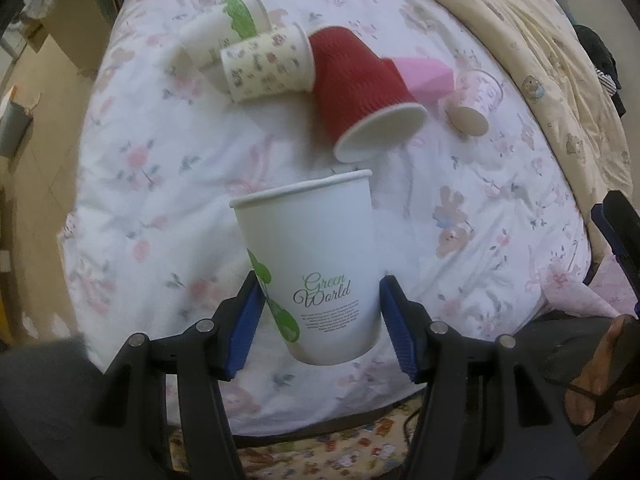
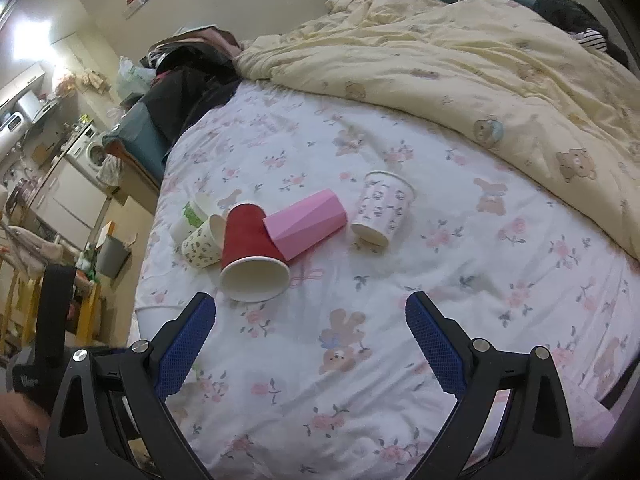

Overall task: Flip cup upside down
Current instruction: 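Lift the white cup with the left tool and carry it toward the right tool, then lower the white cup and open the left tool while the right tool grasps it, then lift the white cup upright with the right tool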

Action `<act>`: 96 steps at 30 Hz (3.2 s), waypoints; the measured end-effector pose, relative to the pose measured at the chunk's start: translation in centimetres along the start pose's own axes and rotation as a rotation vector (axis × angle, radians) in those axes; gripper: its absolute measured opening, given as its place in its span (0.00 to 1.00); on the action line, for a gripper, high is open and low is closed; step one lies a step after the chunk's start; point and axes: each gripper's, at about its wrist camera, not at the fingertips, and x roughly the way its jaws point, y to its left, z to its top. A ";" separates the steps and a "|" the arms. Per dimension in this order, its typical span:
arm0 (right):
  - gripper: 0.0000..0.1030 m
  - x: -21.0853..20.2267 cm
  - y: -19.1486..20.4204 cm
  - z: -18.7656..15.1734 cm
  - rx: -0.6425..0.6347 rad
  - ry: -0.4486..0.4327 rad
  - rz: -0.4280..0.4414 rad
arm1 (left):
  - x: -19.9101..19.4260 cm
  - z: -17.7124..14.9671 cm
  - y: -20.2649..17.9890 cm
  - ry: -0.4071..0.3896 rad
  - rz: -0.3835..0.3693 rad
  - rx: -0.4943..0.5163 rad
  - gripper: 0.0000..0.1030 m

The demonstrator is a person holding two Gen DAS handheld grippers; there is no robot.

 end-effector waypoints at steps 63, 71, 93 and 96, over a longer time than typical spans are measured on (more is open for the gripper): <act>0.95 1.7 -0.4 -1.2 0.002 0.026 -0.034 | -3.9 -0.1 3.9 -0.244 0.148 0.003 0.88; 0.95 5.3 0.5 -2.8 0.036 0.190 0.068 | -4.0 0.1 5.6 -0.303 0.159 -0.076 0.88; 0.61 15.5 7.3 -8.9 -0.112 0.567 0.079 | -4.7 0.0 6.2 -0.314 0.128 -0.124 0.88; 0.57 14.9 7.3 -8.5 -0.138 0.543 0.068 | -4.5 0.1 6.1 -0.308 0.126 -0.118 0.88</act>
